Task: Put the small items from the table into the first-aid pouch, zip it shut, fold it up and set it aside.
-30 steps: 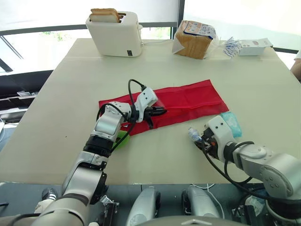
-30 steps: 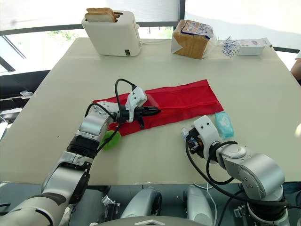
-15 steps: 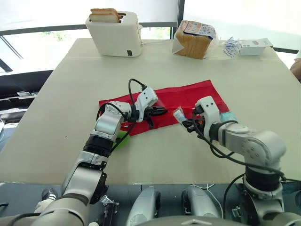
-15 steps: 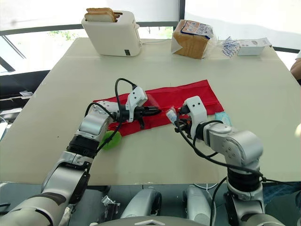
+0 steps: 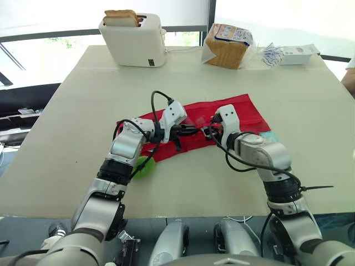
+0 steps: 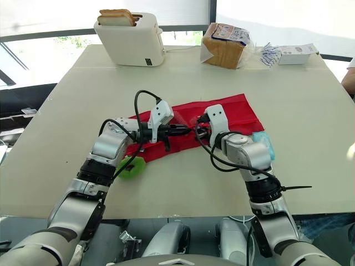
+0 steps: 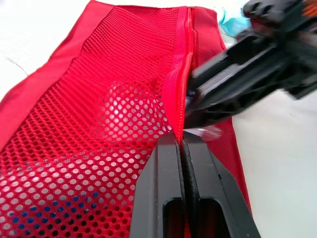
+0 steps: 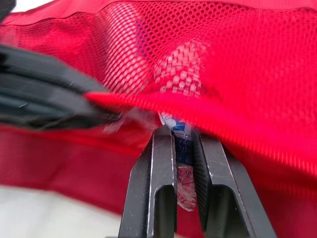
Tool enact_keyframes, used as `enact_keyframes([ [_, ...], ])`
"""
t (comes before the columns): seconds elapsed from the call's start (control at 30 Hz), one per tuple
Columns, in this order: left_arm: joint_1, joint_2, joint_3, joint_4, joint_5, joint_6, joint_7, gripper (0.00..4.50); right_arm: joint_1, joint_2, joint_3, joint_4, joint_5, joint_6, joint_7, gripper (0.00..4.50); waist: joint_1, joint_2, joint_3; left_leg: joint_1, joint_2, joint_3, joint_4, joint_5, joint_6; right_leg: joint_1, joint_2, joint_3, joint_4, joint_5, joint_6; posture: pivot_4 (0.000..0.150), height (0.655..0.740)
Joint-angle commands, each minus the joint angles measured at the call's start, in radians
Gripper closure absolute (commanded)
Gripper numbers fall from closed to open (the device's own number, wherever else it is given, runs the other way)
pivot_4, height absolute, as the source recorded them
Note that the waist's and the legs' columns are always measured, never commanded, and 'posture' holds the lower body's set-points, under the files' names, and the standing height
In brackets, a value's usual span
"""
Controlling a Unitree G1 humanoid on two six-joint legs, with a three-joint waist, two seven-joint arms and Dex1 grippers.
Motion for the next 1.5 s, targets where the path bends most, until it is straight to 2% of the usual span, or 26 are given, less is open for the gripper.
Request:
enact_keyframes([
  [0.03, -0.006, 0.007, -0.001, -0.027, -0.007, -0.019, -0.023, 4.50, -0.036, 0.003, 0.030, 0.088, -0.049, -0.167, 0.048, 4.45, -0.004, 0.000, 0.000, 0.000, 0.000, 0.000, 0.000, 0.000, 0.000, 0.000, 0.000, 0.000, 0.000, 0.000, 0.000, 0.150, 0.7400],
  [0.27, -0.013, 0.011, -0.004, -0.012, 0.002, -0.032, -0.023, 4.50, -0.086, 0.042, 0.108, 0.309, -0.130, -0.450, 0.168, 4.45, -0.018, 0.000, 0.000, 0.000, 0.000, 0.000, -0.001, 0.000, 0.000, 0.000, 0.000, 0.000, 0.000, 0.000, 0.000, 0.150, 0.7400],
  [0.53, 0.009, 0.022, -0.002, -0.027, 0.008, -0.035, -0.019, 4.50, -0.120, 0.087, 0.077, 0.471, -0.179, -0.601, 0.189, 4.45, -0.020, 0.001, 0.000, 0.001, 0.000, 0.000, -0.001, 0.000, 0.000, 0.000, 0.000, 0.000, 0.000, 0.000, 0.000, 0.150, 0.7400],
  [0.57, 0.011, 0.023, -0.002, -0.026, 0.010, -0.037, -0.017, 4.50, -0.117, 0.083, 0.072, 0.475, -0.181, -0.608, 0.194, 3.55, -0.020, 0.001, 0.000, 0.001, 0.000, 0.000, -0.001, 0.000, 0.000, 0.000, 0.000, 0.000, 0.000, 0.000, 0.000, 0.150, 0.7400],
  [0.6, 0.012, 0.024, -0.002, -0.025, 0.012, -0.038, -0.014, 4.50, -0.107, 0.075, 0.066, 0.456, -0.176, -0.596, 0.208, 3.30, -0.020, 0.001, 0.000, 0.001, 0.000, 0.000, -0.001, 0.000, 0.000, 0.000, 0.000, 0.000, 0.000, 0.000, 0.000, 0.150, 0.7400],
  [0.73, 0.015, 0.026, 0.002, -0.018, 0.017, -0.050, -0.009, 4.50, -0.038, 0.021, 0.052, 0.286, -0.147, -0.494, 0.259, 1.61, -0.013, 0.002, 0.000, 0.000, 0.000, 0.000, -0.001, 0.000, 0.000, 0.000, 0.000, 0.000, 0.000, 0.000, 0.000, 0.150, 0.7400],
  [0.8, 0.011, 0.026, 0.004, -0.006, 0.023, -0.058, 0.000, 4.50, 0.050, -0.055, 0.027, 0.061, -0.081, -0.347, 0.303, 0.95, -0.007, 0.002, 0.000, -0.001, 0.000, -0.001, 0.000, 0.000, 0.000, 0.000, -0.001, 0.000, -0.001, 0.000, 0.000, 0.150, 0.7400],
  [1.0, 0.010, 0.025, 0.002, 0.003, 0.021, -0.063, 0.007, 4.50, 0.278, -0.259, -0.105, -0.485, 0.112, -0.036, 0.351, 0.95, -0.004, 0.003, 0.000, -0.001, 0.000, -0.002, 0.000, 0.000, 0.000, 0.000, -0.001, 0.000, 0.000, 0.000, 0.000, 0.150, 0.7400],
  [1.2, 0.012, 0.022, -0.006, 0.011, 0.022, -0.079, -0.002, 4.50, 0.532, -0.375, -0.416, -0.833, 0.223, 0.232, 0.268, 0.95, 0.004, 0.003, 0.000, -0.001, 0.000, -0.002, -0.001, 0.000, 0.000, 0.001, 0.000, 0.000, -0.001, 0.000, 0.000, 0.150, 0.7400],
  [1.3, 0.009, 0.018, -0.009, 0.018, 0.022, -0.086, -0.004, 4.50, 0.595, -0.365, -0.554, -0.918, 0.248, 0.382, 0.220, 0.95, 0.016, 0.004, 0.000, 0.000, 0.001, -0.001, 0.000, 0.000, 0.000, 0.002, 0.000, 0.000, -0.001, 0.000, 0.000, 0.150, 0.7400],
  [1.37, 0.004, 0.013, -0.015, 0.028, 0.024, -0.096, -0.007, 4.50, 0.595, -0.315, -0.601, -0.959, 0.237, 0.507, 0.162, 0.95, 0.015, 0.004, 0.000, 0.000, 0.001, -0.001, 0.000, 0.000, 0.000, 0.002, 0.000, 0.001, -0.001, 0.000, 0.000, 0.150, 0.7400],
  [1.5, -0.005, 0.005, -0.023, 0.043, 0.031, -0.110, -0.009, 4.50, 0.592, -0.196, -0.565, -0.985, 0.199, 0.565, 0.048, 0.95, 0.014, 0.004, 0.000, 0.001, 0.001, -0.001, 0.000, 0.000, 0.000, 0.002, 0.000, 0.001, 0.000, 0.000, 0.000, 0.150, 0.7400],
])
